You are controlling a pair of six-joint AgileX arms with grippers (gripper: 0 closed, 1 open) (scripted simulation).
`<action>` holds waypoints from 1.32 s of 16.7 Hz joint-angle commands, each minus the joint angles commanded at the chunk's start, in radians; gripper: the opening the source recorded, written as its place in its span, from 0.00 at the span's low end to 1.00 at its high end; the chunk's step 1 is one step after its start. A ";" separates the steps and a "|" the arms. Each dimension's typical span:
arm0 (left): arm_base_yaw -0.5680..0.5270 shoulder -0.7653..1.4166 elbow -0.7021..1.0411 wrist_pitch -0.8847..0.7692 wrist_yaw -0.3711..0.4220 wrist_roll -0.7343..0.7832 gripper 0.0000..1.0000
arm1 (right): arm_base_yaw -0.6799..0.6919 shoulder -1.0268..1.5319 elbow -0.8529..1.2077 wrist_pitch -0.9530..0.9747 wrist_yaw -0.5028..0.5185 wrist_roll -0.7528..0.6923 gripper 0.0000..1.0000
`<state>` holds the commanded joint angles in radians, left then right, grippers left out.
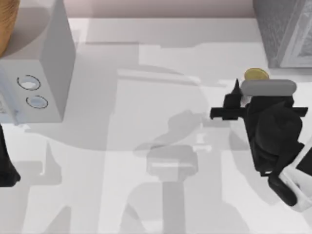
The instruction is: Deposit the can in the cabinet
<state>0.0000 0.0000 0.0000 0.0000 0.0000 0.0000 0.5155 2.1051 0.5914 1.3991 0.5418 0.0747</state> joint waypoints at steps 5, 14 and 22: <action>0.000 0.000 0.000 0.000 0.000 0.000 1.00 | 0.000 -0.121 0.005 -0.124 -0.001 -0.001 0.00; 0.000 0.000 0.000 0.000 0.000 0.000 1.00 | -0.002 -0.335 0.011 -0.350 -0.001 -0.001 0.00; 0.000 0.000 0.000 0.000 0.000 0.000 1.00 | 0.004 -0.465 0.020 -0.490 -0.001 0.001 0.00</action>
<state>0.0000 0.0000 0.0000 0.0000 0.0000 0.0000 0.5198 1.6403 0.6112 0.9086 0.5404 0.0759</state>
